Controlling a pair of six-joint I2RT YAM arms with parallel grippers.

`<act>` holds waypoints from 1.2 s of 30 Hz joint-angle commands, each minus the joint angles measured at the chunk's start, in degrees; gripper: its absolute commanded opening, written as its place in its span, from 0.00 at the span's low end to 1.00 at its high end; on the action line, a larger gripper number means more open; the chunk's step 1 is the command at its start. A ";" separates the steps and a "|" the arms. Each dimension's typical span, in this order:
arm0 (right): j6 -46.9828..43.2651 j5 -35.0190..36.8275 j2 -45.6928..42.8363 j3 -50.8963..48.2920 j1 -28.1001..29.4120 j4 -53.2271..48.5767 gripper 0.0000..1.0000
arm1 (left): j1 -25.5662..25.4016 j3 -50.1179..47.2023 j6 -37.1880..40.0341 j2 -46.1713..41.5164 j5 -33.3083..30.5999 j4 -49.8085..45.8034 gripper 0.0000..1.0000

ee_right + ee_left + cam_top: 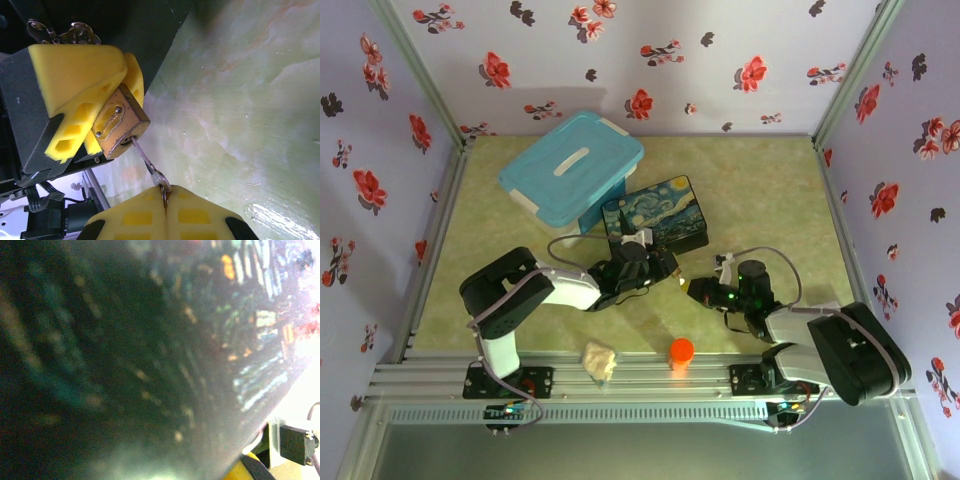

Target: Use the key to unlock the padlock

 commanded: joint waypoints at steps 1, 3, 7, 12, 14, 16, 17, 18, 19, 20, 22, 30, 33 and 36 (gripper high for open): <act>1.60 -1.03 0.53 0.24 -0.75 7.70 0.00 | 0.53 0.31 -1.73 0.16 1.71 3.24 0.00; 2.34 -1.43 1.26 0.39 -0.79 8.87 0.00 | 0.52 0.26 -2.14 0.29 2.21 3.95 0.00; 5.39 -3.70 3.67 0.09 -1.86 14.27 0.00 | 0.48 0.72 -1.63 0.09 3.06 2.29 0.00; 7.51 -5.37 5.81 0.49 -2.30 17.59 0.00 | 0.49 0.52 -0.35 -0.70 3.38 1.05 0.00; 8.65 -6.40 6.89 0.97 -2.30 19.07 0.00 | 0.51 0.85 0.27 -0.80 3.71 0.55 0.00; 10.47 -7.73 8.51 1.70 -2.37 21.12 0.00 | 0.57 1.50 1.06 -0.81 4.25 -0.34 0.00; 11.66 -8.35 9.51 2.14 -2.42 22.13 0.00 | 0.61 1.83 1.44 -0.71 4.56 -0.64 0.00; 12.75 -8.89 10.60 2.38 -2.44 23.68 0.00 | 0.56 1.96 1.60 -0.71 4.74 -0.40 0.00; 13.73 -9.34 11.45 2.43 -2.53 25.51 0.00 | 0.57 2.02 1.53 -0.73 4.98 -0.02 0.00; 14.76 -9.72 12.67 2.59 -2.82 27.30 0.00 | 0.70 2.04 1.37 -0.79 5.26 0.26 0.00; 16.63 -10.16 15.58 2.26 -3.75 31.42 0.00 | 0.98 2.03 1.35 -1.02 5.97 0.32 0.00; 18.61 -10.86 23.19 3.95 -5.86 37.10 0.00 | 1.26 3.02 3.47 -2.47 7.72 -3.44 0.00; 19.07 -11.38 23.08 4.40 -5.82 37.10 0.00 | 1.26 3.34 4.55 -2.56 8.03 -4.98 0.00; 20.21 -12.52 23.77 4.98 -5.82 37.13 0.00 | 1.28 3.89 6.03 -2.74 8.01 -6.29 0.00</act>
